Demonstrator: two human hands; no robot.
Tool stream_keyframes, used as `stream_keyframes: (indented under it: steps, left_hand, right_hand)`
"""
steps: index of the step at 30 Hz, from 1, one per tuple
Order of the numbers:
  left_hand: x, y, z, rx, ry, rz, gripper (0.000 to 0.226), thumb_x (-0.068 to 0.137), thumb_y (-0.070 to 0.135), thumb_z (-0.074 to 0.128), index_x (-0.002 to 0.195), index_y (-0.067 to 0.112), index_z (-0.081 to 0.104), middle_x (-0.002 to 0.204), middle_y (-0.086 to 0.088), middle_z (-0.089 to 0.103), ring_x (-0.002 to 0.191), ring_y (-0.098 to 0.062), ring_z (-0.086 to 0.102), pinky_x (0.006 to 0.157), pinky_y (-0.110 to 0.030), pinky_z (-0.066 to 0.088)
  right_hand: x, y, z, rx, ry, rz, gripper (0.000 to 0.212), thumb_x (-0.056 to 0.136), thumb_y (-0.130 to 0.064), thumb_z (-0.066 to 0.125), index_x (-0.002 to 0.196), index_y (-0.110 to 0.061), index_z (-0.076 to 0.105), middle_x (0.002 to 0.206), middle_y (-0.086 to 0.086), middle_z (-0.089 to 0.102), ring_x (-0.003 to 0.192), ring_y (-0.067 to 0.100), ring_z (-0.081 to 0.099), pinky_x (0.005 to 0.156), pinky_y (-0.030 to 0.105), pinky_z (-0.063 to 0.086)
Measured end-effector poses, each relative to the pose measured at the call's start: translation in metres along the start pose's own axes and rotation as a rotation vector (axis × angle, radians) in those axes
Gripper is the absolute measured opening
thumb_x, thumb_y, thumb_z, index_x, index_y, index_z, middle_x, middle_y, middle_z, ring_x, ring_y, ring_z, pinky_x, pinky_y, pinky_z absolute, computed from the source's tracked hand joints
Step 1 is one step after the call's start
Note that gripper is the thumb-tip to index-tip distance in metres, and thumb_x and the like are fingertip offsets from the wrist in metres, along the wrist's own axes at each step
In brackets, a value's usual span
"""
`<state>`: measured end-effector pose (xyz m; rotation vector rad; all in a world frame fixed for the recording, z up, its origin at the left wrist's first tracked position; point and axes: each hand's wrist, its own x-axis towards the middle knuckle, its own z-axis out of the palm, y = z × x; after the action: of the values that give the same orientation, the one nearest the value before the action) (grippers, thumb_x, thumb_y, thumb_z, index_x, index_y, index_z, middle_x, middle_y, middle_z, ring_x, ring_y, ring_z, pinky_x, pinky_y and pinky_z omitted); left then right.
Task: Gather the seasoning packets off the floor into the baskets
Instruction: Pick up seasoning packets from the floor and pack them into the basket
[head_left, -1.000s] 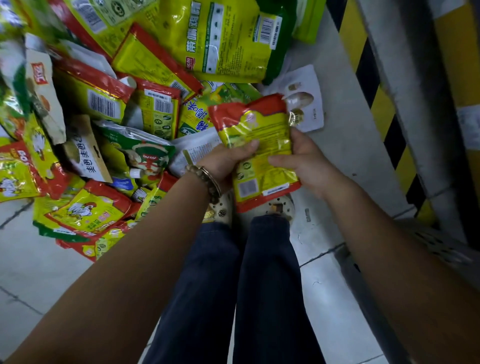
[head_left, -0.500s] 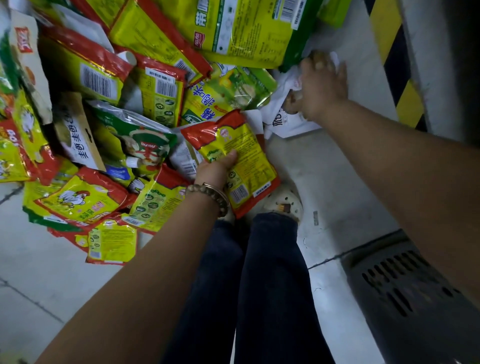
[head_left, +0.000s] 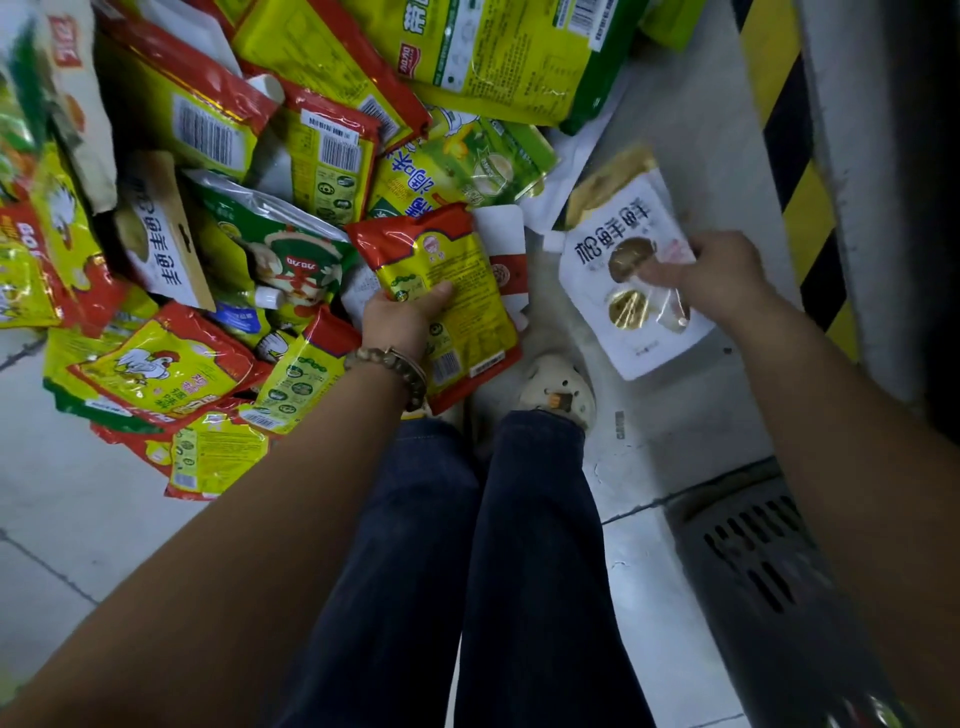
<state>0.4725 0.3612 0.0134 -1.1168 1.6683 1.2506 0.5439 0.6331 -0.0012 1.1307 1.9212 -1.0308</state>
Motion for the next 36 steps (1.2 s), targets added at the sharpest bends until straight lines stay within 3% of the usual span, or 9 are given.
stream_keyframes:
  steps: [5, 10, 14, 18, 20, 23, 26, 30, 36]
  left_hand:
    - [-0.020, 0.000, -0.004, -0.060, -0.077, 0.046, 0.025, 0.086, 0.009, 0.064, 0.111, 0.005, 0.060, 0.098, -0.006, 0.067, 0.082, -0.020, 0.066, 0.080, -0.040, 0.053]
    - [-0.030, 0.001, -0.003, -0.101, -0.216, 0.044, 0.016, 0.087, 0.030, 0.063, 0.097, 0.017, 0.062, 0.100, -0.007, 0.069, 0.091, -0.025, 0.067, 0.083, -0.042, 0.054]
    - [-0.033, 0.004, -0.005, -0.094, -0.288, 0.116, 0.017, 0.082, 0.000, 0.064, 0.097, 0.008, 0.063, 0.080, 0.000, 0.073, 0.072, -0.015, 0.069, 0.064, -0.028, 0.056]
    - [-0.034, 0.013, -0.026, -0.027, -0.106, 0.226, 0.034, 0.073, -0.009, 0.069, 0.104, 0.002, 0.061, 0.081, 0.001, 0.068, 0.061, -0.004, 0.067, 0.055, -0.019, 0.053]
    - [-0.031, 0.018, -0.044, 0.000, -0.042, 0.310, 0.031, 0.072, -0.008, 0.071, 0.098, 0.008, 0.061, 0.081, 0.007, 0.068, 0.061, 0.001, 0.066, 0.057, -0.016, 0.052]
    - [-0.025, 0.022, -0.070, -0.040, 0.036, 0.352, 0.032, 0.072, -0.006, 0.072, 0.093, 0.015, 0.062, 0.077, 0.013, 0.070, 0.067, -0.001, 0.067, 0.061, -0.019, 0.052]
    - [-0.021, 0.025, -0.093, -0.057, 0.098, 0.379, 0.032, 0.070, -0.004, 0.074, 0.093, 0.015, 0.063, 0.075, 0.014, 0.072, 0.071, -0.005, 0.068, 0.066, -0.023, 0.052]
    - [-0.022, 0.031, -0.114, -0.093, 0.166, 0.410, 0.032, 0.069, -0.003, 0.074, 0.090, 0.018, 0.063, 0.073, 0.017, 0.071, 0.070, -0.004, 0.068, 0.066, -0.021, 0.053]
    - [-0.019, 0.031, -0.125, -0.133, 0.205, 0.400, 0.029, 0.076, -0.005, 0.068, 0.088, 0.020, 0.062, 0.070, 0.019, 0.071, 0.069, -0.001, 0.067, 0.064, -0.020, 0.053]
  right_hand:
    - [-0.055, -0.003, 0.012, 0.426, -0.001, 0.094, 0.035, 0.077, -0.015, 0.075, 0.108, -0.006, 0.063, 0.097, 0.004, 0.069, 0.079, 0.014, 0.066, 0.068, 0.027, 0.052]
    - [-0.086, -0.042, 0.057, 0.581, -0.046, 0.035, 0.027, 0.074, -0.009, 0.077, 0.094, -0.010, 0.060, 0.088, 0.003, 0.069, 0.070, 0.014, 0.066, 0.061, 0.026, 0.055]
    - [-0.094, -0.064, 0.102, 0.588, -0.060, 0.008, 0.029, 0.069, -0.021, 0.081, 0.086, -0.020, 0.058, 0.084, -0.003, 0.068, 0.074, 0.014, 0.066, 0.065, 0.031, 0.055]
    - [-0.090, -0.063, 0.129, 0.772, -0.024, 0.094, 0.016, 0.087, -0.032, 0.065, 0.092, -0.018, 0.061, 0.088, -0.004, 0.068, 0.082, 0.011, 0.065, 0.071, 0.029, 0.054]
    - [-0.084, -0.058, 0.139, 0.866, 0.025, 0.233, 0.034, 0.088, -0.042, 0.058, 0.101, -0.011, 0.064, 0.096, 0.004, 0.069, 0.092, 0.019, 0.065, 0.077, 0.030, 0.052]
    - [-0.079, -0.059, 0.152, 0.601, -0.004, 0.213, 0.029, 0.091, -0.024, 0.058, 0.110, -0.002, 0.061, 0.098, 0.012, 0.064, 0.091, 0.028, 0.060, 0.070, 0.025, 0.042]
    - [-0.067, -0.077, 0.154, 0.005, 0.132, -0.230, 0.037, 0.089, -0.014, 0.058, 0.125, -0.009, 0.053, 0.116, 0.006, 0.056, 0.107, 0.022, 0.053, 0.082, 0.031, 0.043]
    - [-0.037, -0.120, 0.161, -0.602, 0.040, -0.710, 0.050, 0.091, -0.013, 0.051, 0.140, -0.013, 0.040, 0.147, 0.012, 0.035, 0.137, 0.030, 0.029, 0.109, 0.040, 0.023]
    - [-0.019, -0.147, 0.179, -0.986, 0.096, -0.850, 0.051, 0.092, -0.011, 0.043, 0.142, -0.013, 0.031, 0.141, 0.016, 0.038, 0.129, 0.032, 0.034, 0.109, 0.044, 0.021]
